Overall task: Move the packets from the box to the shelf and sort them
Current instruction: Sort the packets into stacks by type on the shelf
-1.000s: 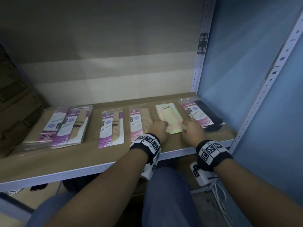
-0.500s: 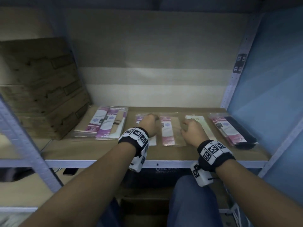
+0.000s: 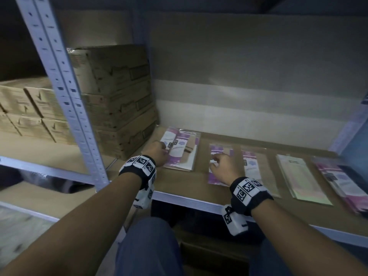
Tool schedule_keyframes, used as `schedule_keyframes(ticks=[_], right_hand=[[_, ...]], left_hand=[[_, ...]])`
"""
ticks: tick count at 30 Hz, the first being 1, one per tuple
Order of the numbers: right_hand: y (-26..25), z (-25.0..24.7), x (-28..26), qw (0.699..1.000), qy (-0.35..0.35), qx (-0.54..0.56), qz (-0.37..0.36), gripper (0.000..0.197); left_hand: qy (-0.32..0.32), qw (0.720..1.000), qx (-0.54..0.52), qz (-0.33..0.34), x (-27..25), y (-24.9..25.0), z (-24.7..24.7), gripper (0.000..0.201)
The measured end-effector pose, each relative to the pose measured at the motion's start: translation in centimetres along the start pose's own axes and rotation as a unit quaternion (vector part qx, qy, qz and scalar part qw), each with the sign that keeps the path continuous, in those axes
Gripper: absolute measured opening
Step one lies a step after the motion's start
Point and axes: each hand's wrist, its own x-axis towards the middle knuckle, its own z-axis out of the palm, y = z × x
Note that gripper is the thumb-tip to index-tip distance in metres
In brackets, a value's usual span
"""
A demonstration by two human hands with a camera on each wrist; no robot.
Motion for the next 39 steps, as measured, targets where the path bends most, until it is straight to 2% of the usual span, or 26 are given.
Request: schedule_keyframes(ticks=[5, 11, 16, 22, 26, 28, 30, 35, 39], right_hand=[[-2.0, 3.1, 1.8, 0.998, -0.040, 0.014, 0.035, 0.036], [-3.1, 5.1, 3.5, 0.995, -0.069, 0.015, 0.065, 0.035], [-3.1, 5.8, 3.9, 0.993, -0.082, 0.015, 0.083, 0.035], [-2.8, 5.7, 4.3, 0.991, -0.070, 0.043, 0.108, 0.031], [-2.5, 5.4, 4.4, 0.982, -0.039, 0.124, 0.138, 0.026], [-2.4, 5.2, 4.2, 0.971, -0.019, 0.184, 0.151, 0.018], [-2.4, 5.0, 4.0, 0.953, 0.000, 0.255, 0.166, 0.020], [-2.2, 3.5, 3.2, 0.876, 0.008, 0.434, 0.209, 0.020], [-1.0, 1.8, 2.4, 0.858, 0.027, 0.469, 0.209, 0.022]], left_hand=[[0.026, 0.999, 0.009, -0.035, 1.5, -3.3, -0.7, 0.030], [0.036, 0.996, 0.012, -0.084, 3.2, -5.4, -0.4, 0.040], [0.031, 0.993, -0.003, -0.115, 3.8, -6.2, 0.1, 0.038], [0.038, 0.990, -0.030, -0.129, 3.7, -5.8, -0.6, 0.029], [0.072, 0.987, -0.050, -0.132, 3.4, -5.6, -1.6, 0.020], [0.090, 0.985, -0.081, -0.123, 3.3, -5.4, -1.9, 0.029], [0.109, 0.978, -0.133, -0.120, 3.2, -5.2, -2.2, 0.036], [0.139, 0.943, -0.264, -0.145, 2.6, -3.9, -2.6, 0.023], [0.152, 0.917, -0.332, -0.163, 1.7, -2.4, -2.6, 0.009]])
